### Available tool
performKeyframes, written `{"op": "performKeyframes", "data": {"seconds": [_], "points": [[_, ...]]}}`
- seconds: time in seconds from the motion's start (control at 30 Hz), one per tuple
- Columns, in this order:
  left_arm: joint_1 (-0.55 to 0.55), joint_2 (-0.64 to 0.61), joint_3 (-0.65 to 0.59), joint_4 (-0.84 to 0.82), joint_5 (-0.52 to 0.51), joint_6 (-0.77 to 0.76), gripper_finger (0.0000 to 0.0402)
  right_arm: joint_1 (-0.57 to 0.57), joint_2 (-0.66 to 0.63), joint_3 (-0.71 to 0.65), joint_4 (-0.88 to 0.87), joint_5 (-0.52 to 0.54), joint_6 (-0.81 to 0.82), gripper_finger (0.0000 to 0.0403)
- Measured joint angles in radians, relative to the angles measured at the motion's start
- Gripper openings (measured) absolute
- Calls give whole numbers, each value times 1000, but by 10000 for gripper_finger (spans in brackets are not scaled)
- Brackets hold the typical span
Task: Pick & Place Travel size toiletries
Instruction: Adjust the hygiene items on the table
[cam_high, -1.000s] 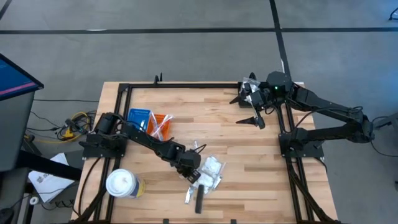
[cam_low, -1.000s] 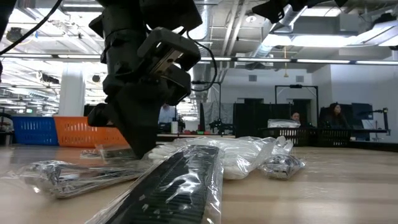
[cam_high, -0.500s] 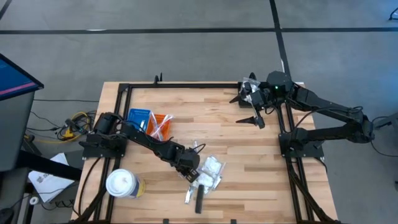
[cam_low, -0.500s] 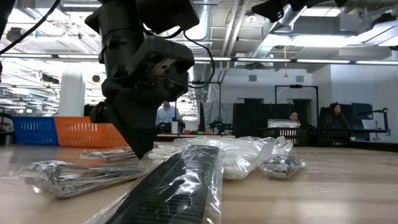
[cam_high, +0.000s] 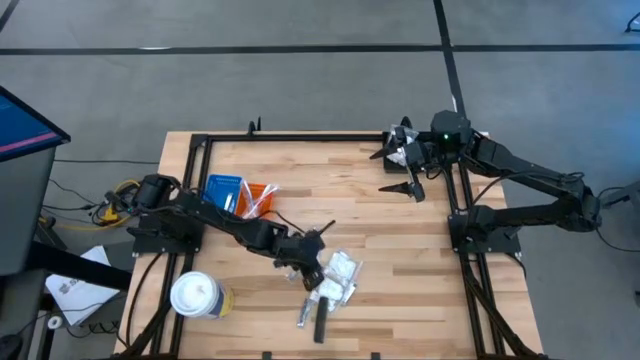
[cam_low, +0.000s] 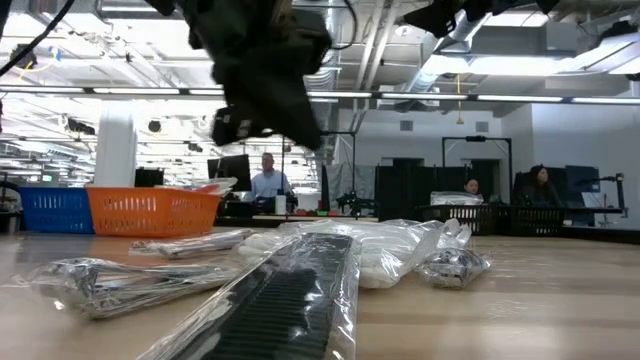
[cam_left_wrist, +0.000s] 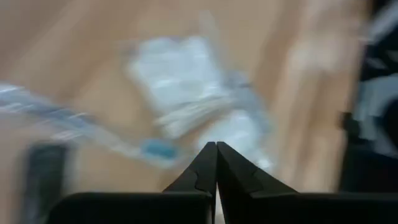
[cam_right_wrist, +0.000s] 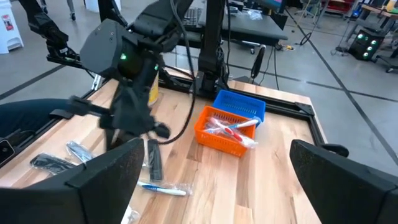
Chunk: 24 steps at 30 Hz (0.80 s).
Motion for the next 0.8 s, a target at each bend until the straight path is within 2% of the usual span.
{"op": "performKeyframes", "data": {"seconds": [0.2,0.4,0.6,0.8], "points": [[3,87,-1,36,131,1,0,0,0,0,1,0,0,399],[13,137,-1,111,164,28,0,0,0,0,4,0,0,398],[40,138,-1,115,182,31,0,1,0,0,6,0,0,397],[64,189,0,131,207,31,0,1,0,0,6,0,0,396]]}}
